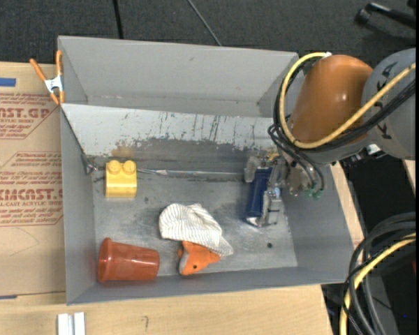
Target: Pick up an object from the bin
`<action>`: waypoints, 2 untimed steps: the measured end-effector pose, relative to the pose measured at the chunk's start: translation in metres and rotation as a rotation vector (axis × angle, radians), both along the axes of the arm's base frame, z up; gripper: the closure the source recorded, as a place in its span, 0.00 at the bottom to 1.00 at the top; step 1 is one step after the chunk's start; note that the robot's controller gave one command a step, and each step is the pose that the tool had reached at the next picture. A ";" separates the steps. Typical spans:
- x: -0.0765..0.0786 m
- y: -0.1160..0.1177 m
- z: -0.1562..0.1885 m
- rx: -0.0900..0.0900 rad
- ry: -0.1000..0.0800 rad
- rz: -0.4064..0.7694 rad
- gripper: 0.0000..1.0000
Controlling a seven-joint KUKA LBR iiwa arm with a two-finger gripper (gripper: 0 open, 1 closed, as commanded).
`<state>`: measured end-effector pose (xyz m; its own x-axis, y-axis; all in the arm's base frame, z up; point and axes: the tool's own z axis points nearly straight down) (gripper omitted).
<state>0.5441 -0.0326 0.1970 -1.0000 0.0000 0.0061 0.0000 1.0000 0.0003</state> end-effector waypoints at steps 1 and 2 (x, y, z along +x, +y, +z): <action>0.002 0.000 0.005 -0.001 -0.008 0.000 0.00; 0.011 -0.006 -0.036 0.000 -0.011 0.358 0.00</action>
Offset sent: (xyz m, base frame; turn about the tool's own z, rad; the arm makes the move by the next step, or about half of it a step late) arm 0.0285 -0.0217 -0.1270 -1.1232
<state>0.5551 -0.0385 0.1613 -0.9367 -0.3501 -0.0045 -0.3501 0.9367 -0.0015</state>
